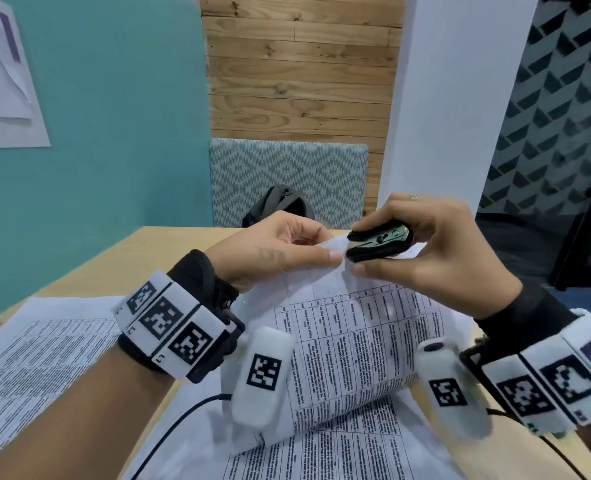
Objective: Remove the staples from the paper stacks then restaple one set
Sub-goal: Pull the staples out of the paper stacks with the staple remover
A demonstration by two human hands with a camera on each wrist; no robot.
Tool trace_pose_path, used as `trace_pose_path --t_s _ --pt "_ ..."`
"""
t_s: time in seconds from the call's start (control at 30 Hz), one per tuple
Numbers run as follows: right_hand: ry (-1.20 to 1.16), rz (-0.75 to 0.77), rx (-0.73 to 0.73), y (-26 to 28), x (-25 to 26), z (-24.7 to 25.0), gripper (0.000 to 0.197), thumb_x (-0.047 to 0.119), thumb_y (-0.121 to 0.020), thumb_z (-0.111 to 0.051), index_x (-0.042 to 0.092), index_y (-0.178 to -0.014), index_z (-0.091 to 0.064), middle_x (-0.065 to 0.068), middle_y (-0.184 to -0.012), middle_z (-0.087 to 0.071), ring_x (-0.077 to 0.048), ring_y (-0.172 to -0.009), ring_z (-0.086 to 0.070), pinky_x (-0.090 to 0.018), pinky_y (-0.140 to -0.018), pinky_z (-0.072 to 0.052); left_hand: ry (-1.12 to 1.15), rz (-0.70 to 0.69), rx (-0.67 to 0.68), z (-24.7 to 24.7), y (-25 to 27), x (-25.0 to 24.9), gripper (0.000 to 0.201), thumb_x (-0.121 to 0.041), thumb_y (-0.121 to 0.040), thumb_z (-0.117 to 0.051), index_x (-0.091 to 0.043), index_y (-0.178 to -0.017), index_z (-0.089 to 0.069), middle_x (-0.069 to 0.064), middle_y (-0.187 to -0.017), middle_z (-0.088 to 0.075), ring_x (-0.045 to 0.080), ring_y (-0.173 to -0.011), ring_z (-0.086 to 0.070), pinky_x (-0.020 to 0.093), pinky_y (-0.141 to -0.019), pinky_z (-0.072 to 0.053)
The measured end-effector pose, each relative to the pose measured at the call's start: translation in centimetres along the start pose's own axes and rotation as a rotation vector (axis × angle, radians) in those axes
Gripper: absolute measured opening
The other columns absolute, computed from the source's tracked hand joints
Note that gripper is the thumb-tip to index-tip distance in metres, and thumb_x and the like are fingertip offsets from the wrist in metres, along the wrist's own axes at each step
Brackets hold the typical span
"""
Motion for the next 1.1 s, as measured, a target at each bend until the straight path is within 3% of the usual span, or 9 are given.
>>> trace_pose_path --t_s 0.13,0.27,0.4,0.53,0.63,0.77,1.1 --pt "0.047 0.022 -0.018 -0.2 0.3 0.6 0.030 0.018 -0.058 -0.080 0.008 -0.085 -0.072 -0.003 -0.080 -0.068 -0.016 -0.075 -0.066 -0.042 -0.066 -0.053 -0.088 0.022 -0.019 -0.3 -0.1 -0.2 0.016 -0.012 -0.083 -0.067 -0.012 -0.069 -0.061 -0.002 -0.066 -0.057 0.008 -0.063 -0.051 0.014 -0.060 -0.042" --pt "0.042 -0.020 0.056 -0.2 0.5 1.3 0.031 0.019 -0.057 -0.079 0.008 -0.085 -0.073 0.001 -0.079 -0.068 -0.012 -0.075 -0.066 -0.038 -0.067 -0.053 -0.205 0.075 -0.030 0.5 0.1 0.0 0.014 -0.026 -0.075 -0.063 -0.015 -0.067 -0.060 0.001 -0.067 -0.054 0.015 -0.063 -0.046 0.021 -0.058 -0.035" --pt "0.142 -0.023 0.149 -0.2 0.3 1.7 0.026 0.024 -0.060 -0.076 0.014 -0.083 -0.073 0.007 -0.075 -0.065 -0.014 -0.072 -0.064 -0.042 -0.064 -0.051 -0.159 0.103 -0.004 1.4 0.2 -0.2 0.020 -0.029 -0.076 -0.071 -0.011 -0.075 -0.062 0.006 -0.075 -0.060 0.015 -0.066 -0.055 0.020 -0.062 -0.044" --pt "0.241 0.055 0.147 -0.1 -0.4 1.0 0.024 0.022 -0.063 -0.074 0.016 -0.086 -0.072 0.007 -0.075 -0.059 -0.013 -0.071 -0.057 -0.034 -0.059 -0.049 -0.071 0.104 0.021 1.1 0.3 -0.1 0.010 -0.018 -0.079 -0.066 -0.010 -0.085 -0.069 0.000 -0.081 -0.070 0.008 -0.071 -0.065 0.017 -0.067 -0.051" --pt "0.285 0.094 0.141 0.0 -0.8 0.5 0.026 0.022 -0.064 -0.075 0.016 -0.090 -0.071 0.001 -0.078 -0.060 -0.015 -0.070 -0.057 -0.034 -0.058 -0.051 -0.025 0.113 0.042 0.9 0.3 0.1 0.024 -0.011 -0.084 -0.059 0.002 -0.103 -0.066 0.009 -0.094 -0.070 0.013 -0.080 -0.066 0.021 -0.075 -0.054" --pt "0.299 0.116 0.169 0.1 -1.0 -0.1 0.036 0.025 -0.064 -0.074 0.015 -0.098 -0.070 0.002 -0.089 -0.061 -0.018 -0.075 -0.061 -0.035 -0.057 -0.055 -0.014 0.122 0.020 0.8 0.1 0.2 0.030 -0.010 -0.084 -0.059 0.009 -0.107 -0.063 0.027 -0.105 -0.066 0.021 -0.084 -0.064 0.026 -0.079 -0.052" --pt "0.320 0.180 0.178 0.2 -0.9 -0.5 0.035 0.025 -0.068 -0.074 0.015 -0.102 -0.070 0.003 -0.097 -0.063 -0.019 -0.078 -0.063 -0.037 -0.061 -0.055 0.033 0.148 0.052 0.5 0.0 0.3 0.017 -0.010 -0.086 -0.057 -0.002 -0.096 -0.069 -0.001 -0.085 -0.071 0.004 -0.079 -0.064 0.013 -0.072 -0.049"
Point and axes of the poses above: each hand's wrist, its own y-axis away from the middle knuckle, its own z-axis out of the back of the hand, x = y × z, the point moved 1 cm from there along -y, towards the middle knuckle
